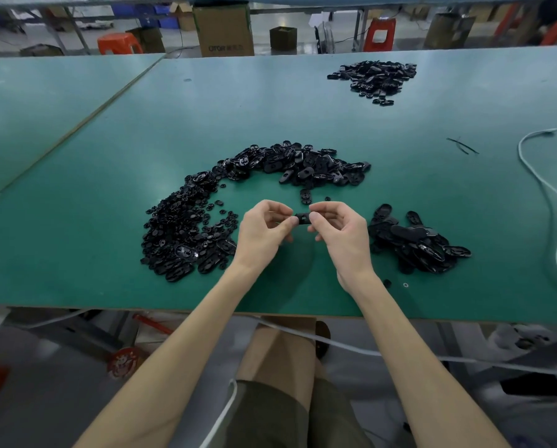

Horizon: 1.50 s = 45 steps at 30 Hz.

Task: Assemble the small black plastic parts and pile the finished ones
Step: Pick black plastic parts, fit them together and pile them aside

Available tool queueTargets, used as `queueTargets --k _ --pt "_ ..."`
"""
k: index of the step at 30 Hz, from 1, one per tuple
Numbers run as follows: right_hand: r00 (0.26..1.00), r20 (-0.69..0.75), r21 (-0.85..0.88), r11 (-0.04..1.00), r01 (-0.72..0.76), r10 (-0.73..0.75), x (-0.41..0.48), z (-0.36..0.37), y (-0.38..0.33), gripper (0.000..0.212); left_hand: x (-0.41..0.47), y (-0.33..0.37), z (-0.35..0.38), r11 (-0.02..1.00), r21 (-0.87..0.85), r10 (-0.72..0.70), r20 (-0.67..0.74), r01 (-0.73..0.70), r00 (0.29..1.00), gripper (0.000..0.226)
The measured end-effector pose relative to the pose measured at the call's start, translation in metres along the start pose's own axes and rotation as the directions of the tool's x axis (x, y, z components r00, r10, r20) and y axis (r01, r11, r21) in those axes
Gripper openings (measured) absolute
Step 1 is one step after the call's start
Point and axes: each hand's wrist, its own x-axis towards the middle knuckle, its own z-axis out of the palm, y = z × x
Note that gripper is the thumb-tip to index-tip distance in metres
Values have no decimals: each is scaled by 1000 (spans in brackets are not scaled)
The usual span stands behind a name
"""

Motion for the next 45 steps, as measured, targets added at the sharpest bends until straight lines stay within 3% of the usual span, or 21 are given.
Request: queueTargets --k 19,40,45 --pt "999 41 7 1000 16 -17 -2 1 -3 15 -4 -6 0 997 16 77 54 -78 996 15" --pt "998 65 51 999 11 -15 0 -3 0 12 -1 -12 2 992 61 115 -14 -114 993 13" --pt "996 83 66 998 10 -16 0 -3 0 11 -2 -12 -1 993 -34 113 75 -111 991 13"
